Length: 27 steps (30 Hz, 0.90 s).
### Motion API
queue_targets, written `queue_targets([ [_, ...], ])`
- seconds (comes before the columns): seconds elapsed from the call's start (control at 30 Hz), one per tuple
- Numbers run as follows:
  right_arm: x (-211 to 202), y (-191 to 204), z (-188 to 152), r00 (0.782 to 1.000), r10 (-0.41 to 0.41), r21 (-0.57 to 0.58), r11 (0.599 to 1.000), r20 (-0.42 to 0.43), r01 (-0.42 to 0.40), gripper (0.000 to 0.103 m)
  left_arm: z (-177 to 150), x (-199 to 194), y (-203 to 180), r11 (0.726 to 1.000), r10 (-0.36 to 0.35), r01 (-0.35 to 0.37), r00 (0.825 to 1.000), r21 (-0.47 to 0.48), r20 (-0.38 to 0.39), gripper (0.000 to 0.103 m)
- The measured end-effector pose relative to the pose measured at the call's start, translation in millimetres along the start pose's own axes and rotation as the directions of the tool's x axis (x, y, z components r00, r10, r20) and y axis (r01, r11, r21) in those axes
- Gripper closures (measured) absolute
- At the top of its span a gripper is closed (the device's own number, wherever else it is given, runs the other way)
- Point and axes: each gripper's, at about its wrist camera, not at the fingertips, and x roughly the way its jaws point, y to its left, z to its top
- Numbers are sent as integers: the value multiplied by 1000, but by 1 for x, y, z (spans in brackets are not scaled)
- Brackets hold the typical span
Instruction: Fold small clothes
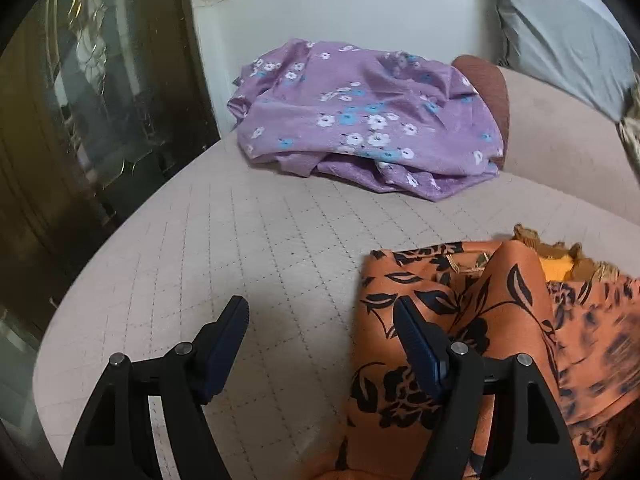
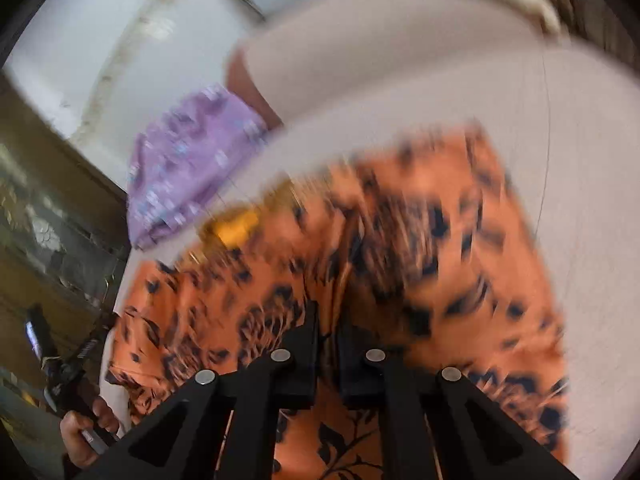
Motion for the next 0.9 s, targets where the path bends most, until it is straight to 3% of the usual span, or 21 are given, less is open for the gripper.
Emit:
queue_targets([
  [0.13, -33, -11, 17, 981, -124, -10, 992, 151, 127, 96, -16, 13, -26, 992, 61, -55, 997, 116, -50, 28],
  [0.2, -21, -39, 22, 983, -163, 50, 986, 84, 159, 96, -25, 30, -40, 980, 118, -99, 987, 176, -106, 27],
  [0.23, -3, -62, 21, 986, -168, 112, 980, -3, 167, 95, -28, 35, -43, 976, 135, -112, 984, 185, -117, 27],
  [0.3, 23, -96, 14, 978, -154, 248, 951, -138, 184, 90, -28, 32, -49, 969, 163, -144, 983, 202, -81, 27],
  [0.37, 13, -110, 14, 990, -94, 344, 931, -104, 124, 89, -27, 28, -50, 964, 175, -159, 983, 215, -59, 27],
  [0.4, 1, -112, 20, 991, -110, 361, 923, -76, 130, 86, -26, 24, -49, 964, 180, -166, 982, 207, -50, 27],
  [0.5, -28, -108, 28, 987, -129, 348, 933, 95, 89, 53, -16, 9, -45, 983, 113, -112, 994, 148, 3, 27],
  [0.53, -34, -102, 28, 980, -117, 338, 939, 158, 58, 50, -14, 5, -47, 985, 93, -96, 995, 142, 27, 27],
  [0.57, -34, -94, 28, 980, -89, 302, 953, 178, 32, 50, -11, 0, -49, 987, 80, -86, 995, 139, 53, 27],
  [0.67, -13, -66, 29, 990, -45, 186, 982, 132, 20, 56, -4, -5, -63, 990, 24, -39, 994, 139, 108, 27],
  [0.73, 3, -54, 25, 992, -34, 135, 991, 120, 17, 60, -2, 7, -73, 988, -1, -9, 998, 157, 67, 27],
  [0.8, 25, -57, 19, 996, -38, 128, 991, 82, 27, 60, -5, 27, -79, 984, 28, -26, 1000, 177, -9, 27],
  [0.87, 51, -66, 13, 998, -50, 165, 985, 23, 46, 60, -9, 48, -82, 979, 57, -35, 993, 200, -101, 23],
  [0.9, 52, -69, 5, 999, -53, 177, 983, 1, 52, 64, -8, 49, -78, 983, 55, -37, 994, 178, -97, 17],
])
